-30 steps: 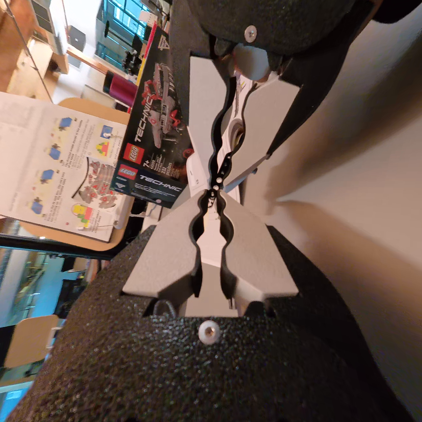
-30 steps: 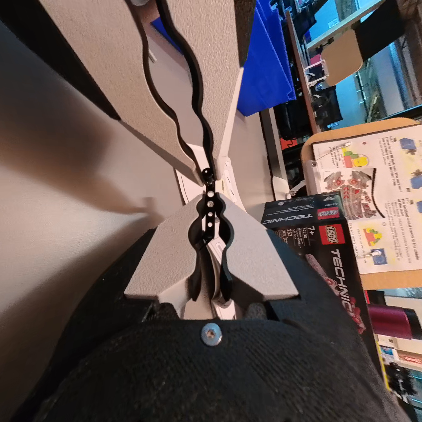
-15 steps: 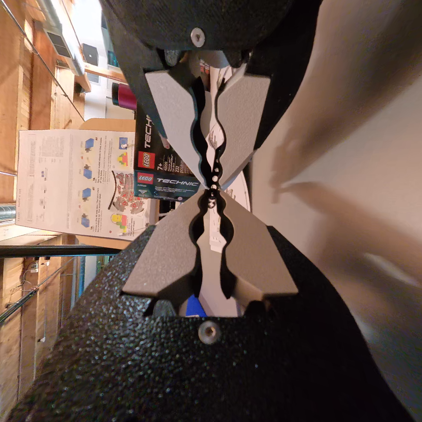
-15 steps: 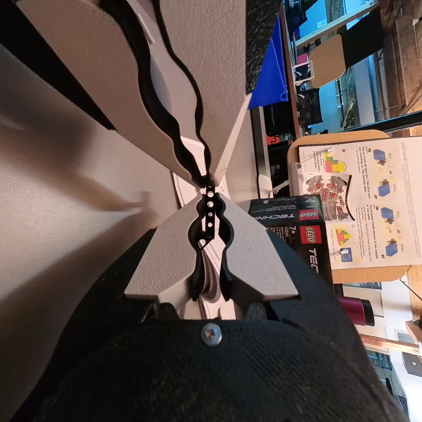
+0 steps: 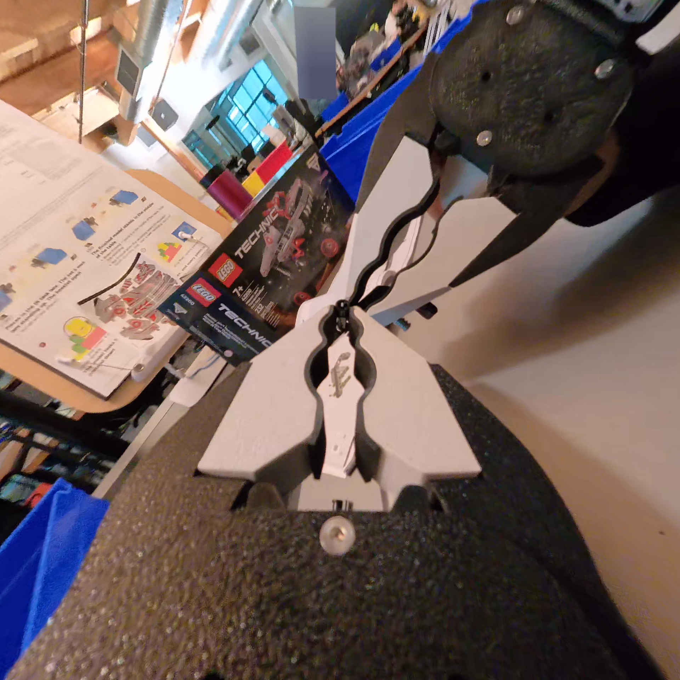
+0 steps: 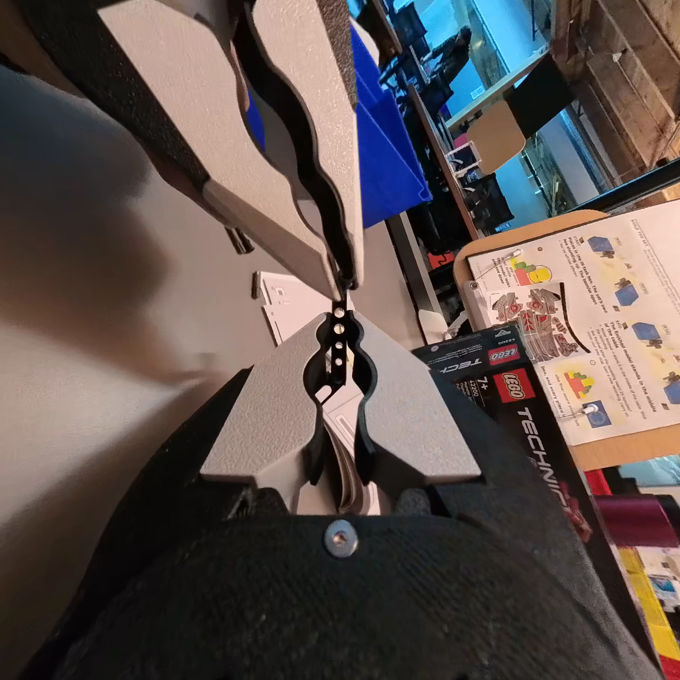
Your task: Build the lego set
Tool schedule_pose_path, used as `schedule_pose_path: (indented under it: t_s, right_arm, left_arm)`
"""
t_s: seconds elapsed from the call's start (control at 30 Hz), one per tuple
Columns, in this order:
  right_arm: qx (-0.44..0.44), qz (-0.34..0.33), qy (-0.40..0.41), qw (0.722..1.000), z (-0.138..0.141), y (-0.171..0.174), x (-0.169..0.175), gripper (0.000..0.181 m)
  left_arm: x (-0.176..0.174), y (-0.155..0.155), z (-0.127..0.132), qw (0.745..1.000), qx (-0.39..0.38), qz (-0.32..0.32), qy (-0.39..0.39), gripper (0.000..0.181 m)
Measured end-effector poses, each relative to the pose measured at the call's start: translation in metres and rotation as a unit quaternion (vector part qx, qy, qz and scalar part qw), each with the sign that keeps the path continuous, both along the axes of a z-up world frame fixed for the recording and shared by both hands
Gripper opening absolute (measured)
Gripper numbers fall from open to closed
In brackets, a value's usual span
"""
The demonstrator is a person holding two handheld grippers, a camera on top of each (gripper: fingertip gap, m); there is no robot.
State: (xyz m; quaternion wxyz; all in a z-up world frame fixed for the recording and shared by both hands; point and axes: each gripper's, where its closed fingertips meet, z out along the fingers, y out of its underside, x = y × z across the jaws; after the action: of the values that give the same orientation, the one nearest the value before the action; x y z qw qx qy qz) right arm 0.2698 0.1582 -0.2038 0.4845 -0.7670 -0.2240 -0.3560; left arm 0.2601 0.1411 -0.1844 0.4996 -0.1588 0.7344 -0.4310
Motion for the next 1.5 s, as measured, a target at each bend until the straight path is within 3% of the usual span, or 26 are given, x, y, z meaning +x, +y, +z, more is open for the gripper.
schedule_pose_path:
  t_s: [0.17, 0.43, 0.6, 0.83, 1.0, 1.23, 1.5]
  right_arm:
    - [0.026, 0.025, 0.027, 0.999, 0.008, 0.000, -0.007, 0.005]
    - [-0.008, -0.005, -0.047, 0.999, 0.002, -0.001, -0.002, 0.005]
    - [0.010, -0.012, -0.032, 0.999, 0.008, 0.000, -0.003, 0.005]
    - [0.015, -0.016, 0.005, 1.000, 0.008, 0.001, -0.003, 0.005]
    - [0.042, -0.023, 0.025, 0.999, 0.017, 0.002, -0.004, 0.005]
    - [0.042, -0.056, -0.010, 0.997, 0.021, 0.001, 0.000, 0.005]
    - [0.080, -0.087, -0.008, 0.993, 0.035, 0.003, 0.000, 0.004]
  left_arm:
    - [-0.007, 0.001, 0.009, 0.997, -0.043, -0.054, -0.018, 0.004]
    - [-0.003, -0.001, -0.002, 0.993, 0.104, 0.003, -0.052, 0.004]
    - [-0.004, 0.001, 0.007, 0.999, 0.011, -0.007, -0.036, 0.004]
    - [-0.004, 0.001, 0.006, 0.994, 0.079, 0.016, -0.076, 0.004]
    - [-0.004, 0.003, 0.016, 0.997, 0.016, 0.019, -0.072, 0.004]
    - [-0.001, 0.002, 0.018, 0.994, 0.029, 0.058, -0.086, 0.004]
    - [-0.001, 0.004, 0.033, 0.989, -0.061, 0.092, -0.094, 0.004]
